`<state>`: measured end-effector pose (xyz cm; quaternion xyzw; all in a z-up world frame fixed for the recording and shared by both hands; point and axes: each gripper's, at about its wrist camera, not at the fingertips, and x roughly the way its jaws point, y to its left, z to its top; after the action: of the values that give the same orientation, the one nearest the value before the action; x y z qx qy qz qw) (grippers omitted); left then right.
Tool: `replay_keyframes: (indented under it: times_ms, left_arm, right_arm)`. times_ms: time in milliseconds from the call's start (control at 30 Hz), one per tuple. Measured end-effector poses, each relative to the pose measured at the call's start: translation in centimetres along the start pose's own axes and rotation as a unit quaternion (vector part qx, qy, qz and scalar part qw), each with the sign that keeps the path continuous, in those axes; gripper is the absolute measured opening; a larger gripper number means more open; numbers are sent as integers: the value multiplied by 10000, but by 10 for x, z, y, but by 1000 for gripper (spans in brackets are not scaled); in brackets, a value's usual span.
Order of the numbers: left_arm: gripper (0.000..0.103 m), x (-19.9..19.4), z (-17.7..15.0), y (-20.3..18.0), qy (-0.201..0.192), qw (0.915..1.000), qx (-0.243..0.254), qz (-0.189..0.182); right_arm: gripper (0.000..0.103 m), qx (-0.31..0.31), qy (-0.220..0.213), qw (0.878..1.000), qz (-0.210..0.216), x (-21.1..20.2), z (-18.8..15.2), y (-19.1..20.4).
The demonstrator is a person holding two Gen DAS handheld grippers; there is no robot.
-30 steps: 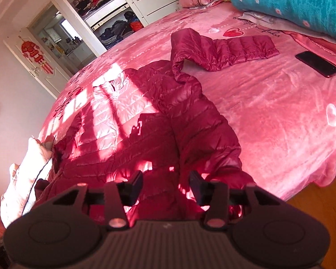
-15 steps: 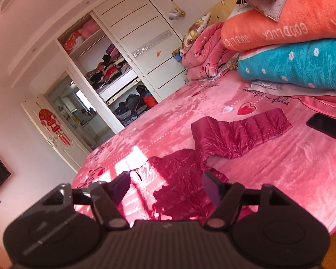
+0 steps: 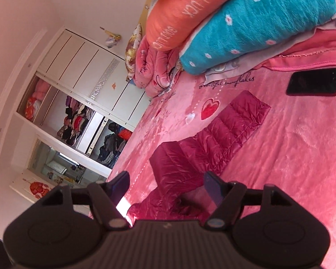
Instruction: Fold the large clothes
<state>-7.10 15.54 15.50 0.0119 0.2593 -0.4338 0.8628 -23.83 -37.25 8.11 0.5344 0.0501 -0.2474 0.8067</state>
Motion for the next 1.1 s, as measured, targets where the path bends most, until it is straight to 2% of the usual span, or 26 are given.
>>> replay_keyframes:
  times_ms: [167,333,500,767,867,967,1100]
  left_arm:
    - [74,23,-6,11,213,9997,14,121]
    - [74,48,-13,17,408,9988,-8,286]
    - [78,59,-17,31,460,9981,36,416]
    - [79,79,-21,40,568,9966,-49,587]
    - [80,81,-20,40,582,9963,-95,631]
    - [81,85,-21,41,590,9959,-104,681]
    - [81,87,-23,41,618,9955,-72,708]
  right_arm:
    - [69,343,71,9994,-72,48,15,-47]
    - [67,658,36,9970,-402,88,22,-82]
    - [64,836,-105,9942,-661,116,27,-106]
    - [61,1008,-365,9918,-690,147,29,-125]
    - [52,1028,-476,9912,-678,156,31,-128]
    - [39,1083,-538,9902,-695,164,35,-132]
    - [14,1051,-444,9904,-785,173,40,-137]
